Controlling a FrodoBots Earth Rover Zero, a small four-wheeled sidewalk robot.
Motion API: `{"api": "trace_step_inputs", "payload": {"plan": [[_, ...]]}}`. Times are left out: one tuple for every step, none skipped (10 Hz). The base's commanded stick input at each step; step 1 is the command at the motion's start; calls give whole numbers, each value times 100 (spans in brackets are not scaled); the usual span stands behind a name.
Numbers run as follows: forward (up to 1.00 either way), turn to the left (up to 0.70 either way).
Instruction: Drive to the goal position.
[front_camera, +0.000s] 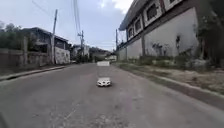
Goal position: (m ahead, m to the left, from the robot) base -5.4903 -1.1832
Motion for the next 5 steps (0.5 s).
{"api": "trace_step_inputs", "payload": {"plan": [[100, 0], [100, 0], [100, 0], [100, 0], [100, 0]]}}
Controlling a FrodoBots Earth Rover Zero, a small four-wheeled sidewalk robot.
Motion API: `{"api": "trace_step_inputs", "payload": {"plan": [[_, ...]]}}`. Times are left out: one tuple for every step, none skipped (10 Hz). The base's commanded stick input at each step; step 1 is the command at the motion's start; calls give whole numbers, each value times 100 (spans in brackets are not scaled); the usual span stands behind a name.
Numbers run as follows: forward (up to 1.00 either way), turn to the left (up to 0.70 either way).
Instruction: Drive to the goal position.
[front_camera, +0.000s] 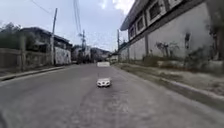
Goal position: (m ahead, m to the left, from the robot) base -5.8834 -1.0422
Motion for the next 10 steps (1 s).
{"api": "trace_step_inputs", "payload": {"plan": [[100, 0], [100, 0], [100, 0], [100, 0], [100, 0], [100, 0], [100, 0], [100, 0], [100, 0], [100, 3]]}}
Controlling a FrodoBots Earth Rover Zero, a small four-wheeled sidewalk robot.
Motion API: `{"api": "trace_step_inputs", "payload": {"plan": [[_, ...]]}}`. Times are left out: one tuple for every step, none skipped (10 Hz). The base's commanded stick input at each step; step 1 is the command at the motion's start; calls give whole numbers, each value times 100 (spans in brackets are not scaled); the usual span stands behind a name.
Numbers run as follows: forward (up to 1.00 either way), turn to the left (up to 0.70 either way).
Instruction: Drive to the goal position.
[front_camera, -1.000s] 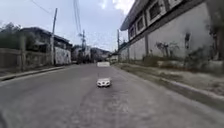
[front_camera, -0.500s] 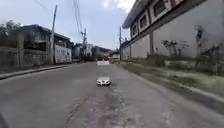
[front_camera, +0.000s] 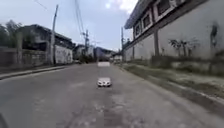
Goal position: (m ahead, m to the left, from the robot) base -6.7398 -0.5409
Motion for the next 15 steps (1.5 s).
{"api": "trace_step_inputs", "payload": {"plan": [[100, 11], [100, 39], [100, 5], [100, 0], [100, 0], [100, 0], [100, 0], [100, 0], [100, 0], [100, 0], [100, 20], [100, 15], [69, 0], [-22, 0], [-100, 0]]}}
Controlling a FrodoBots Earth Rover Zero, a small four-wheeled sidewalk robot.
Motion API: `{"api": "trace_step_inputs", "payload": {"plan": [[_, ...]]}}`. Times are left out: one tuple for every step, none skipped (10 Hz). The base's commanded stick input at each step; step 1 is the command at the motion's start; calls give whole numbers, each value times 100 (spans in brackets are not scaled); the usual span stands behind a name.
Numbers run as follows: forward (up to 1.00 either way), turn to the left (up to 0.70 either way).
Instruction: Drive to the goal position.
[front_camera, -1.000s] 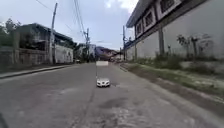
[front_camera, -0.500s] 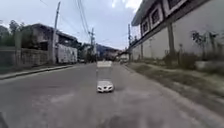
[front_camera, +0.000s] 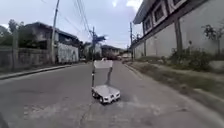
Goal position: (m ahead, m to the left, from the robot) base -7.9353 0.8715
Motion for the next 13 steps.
{"api": "trace_step_inputs", "payload": {"plan": [[-100, 0], [-100, 0], [-100, 0], [-100, 0], [-100, 0], [-100, 0], [-100, 0], [-100, 0], [-100, 0], [-100, 0], [-100, 0], [-100, 0], [0, -24]]}}
